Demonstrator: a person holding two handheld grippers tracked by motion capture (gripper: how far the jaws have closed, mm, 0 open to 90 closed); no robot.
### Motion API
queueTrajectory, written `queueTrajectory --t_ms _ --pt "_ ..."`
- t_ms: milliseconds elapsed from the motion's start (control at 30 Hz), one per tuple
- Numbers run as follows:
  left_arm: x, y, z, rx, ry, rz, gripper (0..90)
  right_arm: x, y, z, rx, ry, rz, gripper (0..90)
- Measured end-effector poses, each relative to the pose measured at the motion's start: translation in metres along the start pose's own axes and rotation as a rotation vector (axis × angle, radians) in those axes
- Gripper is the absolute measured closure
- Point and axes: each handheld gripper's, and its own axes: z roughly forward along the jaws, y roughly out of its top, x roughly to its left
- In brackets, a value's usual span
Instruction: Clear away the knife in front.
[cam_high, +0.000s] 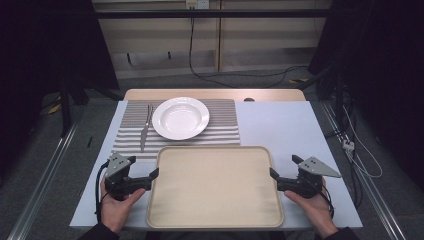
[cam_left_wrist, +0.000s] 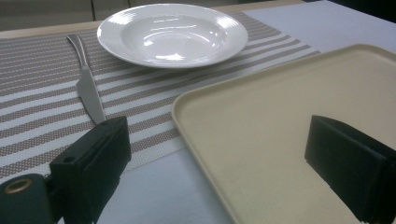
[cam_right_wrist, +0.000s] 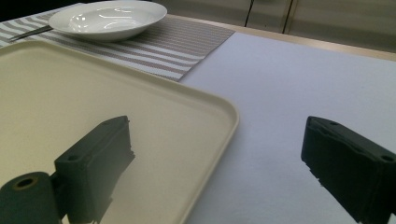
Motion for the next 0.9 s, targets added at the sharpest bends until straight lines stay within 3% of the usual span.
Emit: queueTrajectory --t_ms 500,900 --pt "0.002 0.009 0.009 0.031 -0.031 0.004 7.0 0.001 0.000 0.003 0.012 0.020 0.010 7.6" --pt "0.020 0.024 0.026 0.078 -0.029 0.004 6.3 -0.002 0.000 0.003 0.029 0.011 0.022 7.2"
